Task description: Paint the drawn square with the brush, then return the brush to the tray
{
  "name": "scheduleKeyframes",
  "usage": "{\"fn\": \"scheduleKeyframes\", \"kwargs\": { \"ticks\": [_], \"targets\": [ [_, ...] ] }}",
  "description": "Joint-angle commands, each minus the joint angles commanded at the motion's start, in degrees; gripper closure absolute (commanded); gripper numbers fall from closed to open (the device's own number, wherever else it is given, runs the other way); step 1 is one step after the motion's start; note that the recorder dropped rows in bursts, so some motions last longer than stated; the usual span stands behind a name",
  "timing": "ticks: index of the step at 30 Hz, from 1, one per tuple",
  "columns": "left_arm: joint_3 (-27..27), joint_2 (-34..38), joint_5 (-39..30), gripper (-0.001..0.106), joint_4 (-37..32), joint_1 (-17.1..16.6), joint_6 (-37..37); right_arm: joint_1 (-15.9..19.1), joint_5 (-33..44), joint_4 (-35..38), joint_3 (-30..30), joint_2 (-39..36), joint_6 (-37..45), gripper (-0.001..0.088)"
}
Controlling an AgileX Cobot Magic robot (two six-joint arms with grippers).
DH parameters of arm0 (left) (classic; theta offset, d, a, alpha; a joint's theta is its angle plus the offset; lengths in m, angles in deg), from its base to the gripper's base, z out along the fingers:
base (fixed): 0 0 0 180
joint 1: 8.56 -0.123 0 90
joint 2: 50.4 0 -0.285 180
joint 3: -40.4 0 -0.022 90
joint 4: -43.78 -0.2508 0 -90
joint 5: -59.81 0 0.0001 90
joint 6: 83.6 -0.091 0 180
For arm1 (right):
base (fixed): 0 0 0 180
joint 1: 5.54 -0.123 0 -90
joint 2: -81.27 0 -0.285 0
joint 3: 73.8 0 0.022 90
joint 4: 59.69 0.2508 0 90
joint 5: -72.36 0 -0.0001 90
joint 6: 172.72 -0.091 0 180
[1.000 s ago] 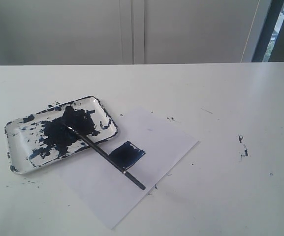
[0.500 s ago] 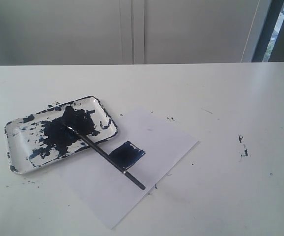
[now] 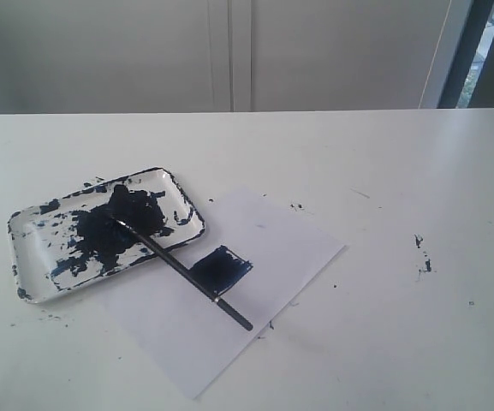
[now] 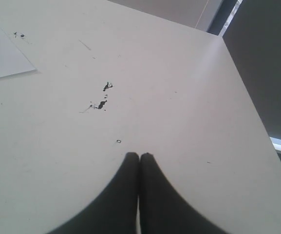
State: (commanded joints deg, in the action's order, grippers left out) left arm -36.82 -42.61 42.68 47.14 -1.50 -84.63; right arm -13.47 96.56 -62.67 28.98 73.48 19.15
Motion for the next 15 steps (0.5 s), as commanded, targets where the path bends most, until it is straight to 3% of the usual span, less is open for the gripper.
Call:
{"fn": "scheduleKeyframes", "kwargs": {
  "ticks": [9, 15],
  "targets": [
    [0.0, 0.0, 1.7, 0.068, 0.0, -4.8, -0.4, 0.0, 0.0, 0.0, 0.0, 0.0, 0.0, 0.0868],
    [0.0, 0.0, 1.7, 0.068, 0.0, -4.8, -0.4, 0.0, 0.0, 0.0, 0.0, 0.0, 0.0, 0.0868]
  ]
}}
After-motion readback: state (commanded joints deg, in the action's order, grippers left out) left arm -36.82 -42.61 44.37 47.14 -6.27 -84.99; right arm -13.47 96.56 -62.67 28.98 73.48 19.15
